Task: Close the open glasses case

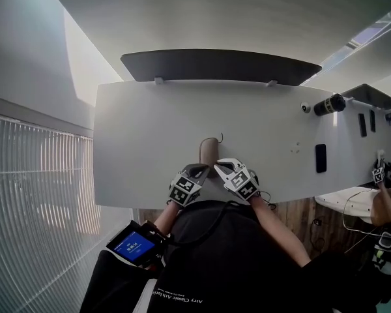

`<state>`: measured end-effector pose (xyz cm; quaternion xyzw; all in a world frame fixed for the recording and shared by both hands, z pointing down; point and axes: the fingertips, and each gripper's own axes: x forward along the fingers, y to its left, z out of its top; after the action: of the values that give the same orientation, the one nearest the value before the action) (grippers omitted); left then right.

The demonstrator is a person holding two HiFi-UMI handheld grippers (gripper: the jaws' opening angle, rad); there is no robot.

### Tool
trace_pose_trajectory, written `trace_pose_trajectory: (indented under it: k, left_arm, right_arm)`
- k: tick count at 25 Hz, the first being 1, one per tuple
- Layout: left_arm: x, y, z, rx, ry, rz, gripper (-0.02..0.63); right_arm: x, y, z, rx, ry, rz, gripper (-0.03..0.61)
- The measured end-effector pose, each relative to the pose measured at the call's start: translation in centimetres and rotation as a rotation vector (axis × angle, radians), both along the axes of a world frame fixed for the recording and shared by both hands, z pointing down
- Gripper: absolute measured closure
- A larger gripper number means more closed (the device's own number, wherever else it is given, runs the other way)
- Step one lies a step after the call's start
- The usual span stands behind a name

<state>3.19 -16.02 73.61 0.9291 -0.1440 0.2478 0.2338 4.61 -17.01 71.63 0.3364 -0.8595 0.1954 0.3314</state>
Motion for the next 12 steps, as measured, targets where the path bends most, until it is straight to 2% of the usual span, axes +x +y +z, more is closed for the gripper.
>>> trace_pose_trajectory:
  k: [6,12]
  left_arm:
    - [-0.2,-0.9,-3.1,0.074,0.05,-0.008,0.606]
    - [-0.7,-0.8,-7.1,0.158,0.139,-0.041,0.606]
  right_arm:
    - [3.0,-1.0,-5.1,0.134,-0.13,0.185,0.569]
    - [3.9,0.8,-8.6,0.218,-0.193,0.218,0.571]
